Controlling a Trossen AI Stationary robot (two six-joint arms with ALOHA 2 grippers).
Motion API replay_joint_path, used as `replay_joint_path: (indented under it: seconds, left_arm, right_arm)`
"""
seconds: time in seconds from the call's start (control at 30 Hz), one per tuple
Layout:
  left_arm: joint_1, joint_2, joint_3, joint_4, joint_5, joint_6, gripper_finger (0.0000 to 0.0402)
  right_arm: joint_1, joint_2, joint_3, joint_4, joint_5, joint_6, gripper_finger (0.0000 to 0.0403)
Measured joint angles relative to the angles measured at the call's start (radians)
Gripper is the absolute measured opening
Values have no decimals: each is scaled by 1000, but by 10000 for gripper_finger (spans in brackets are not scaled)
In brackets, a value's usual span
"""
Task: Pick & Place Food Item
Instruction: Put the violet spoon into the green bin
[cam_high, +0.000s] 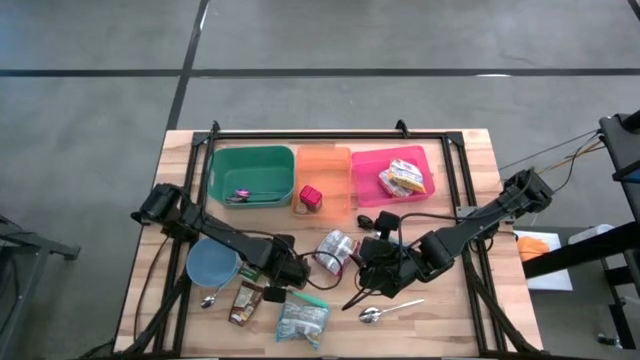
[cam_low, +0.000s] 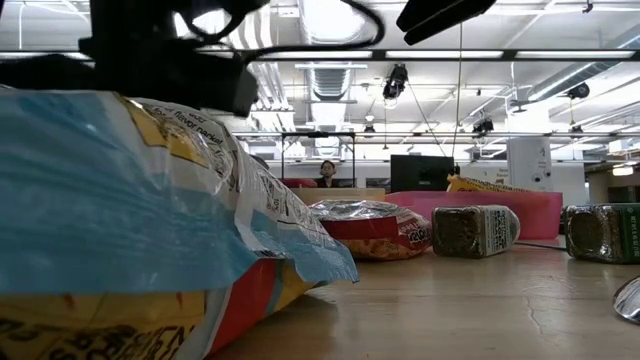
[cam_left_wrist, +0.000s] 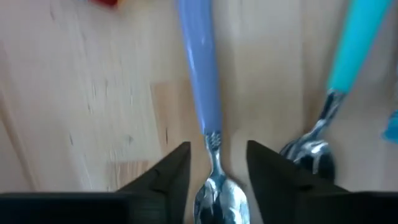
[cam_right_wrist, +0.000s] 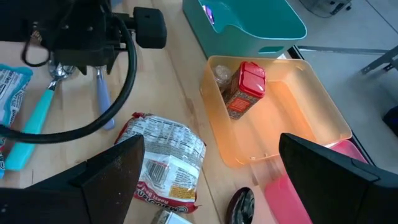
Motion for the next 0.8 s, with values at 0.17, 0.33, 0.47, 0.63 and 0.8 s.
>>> replay_joint_path:
  seconds: [0.17, 0.33, 0.47, 0.63, 0.8]
  left_arm:
    - [0, 0, -51, 20, -12, -41, 206]
    - [-1, -6, -83, 64, -27, -30, 205]
    - [-1, -10, -115, 108, -20, -26, 165]
    - [-1, -13, -143, 161, 3, -23, 91]
    - [3, -12, -145, 178, 12, -23, 27]
  right_arm:
    - [0, 0, 0, 2, -24, 0, 367]
    - [0, 0, 0, 4, -26, 0, 367]
    - [0, 0, 0, 8, -26, 0, 367]
    - [0, 0, 0, 11, -25, 0, 367]
    - [0, 0, 0, 12, -25, 0, 367]
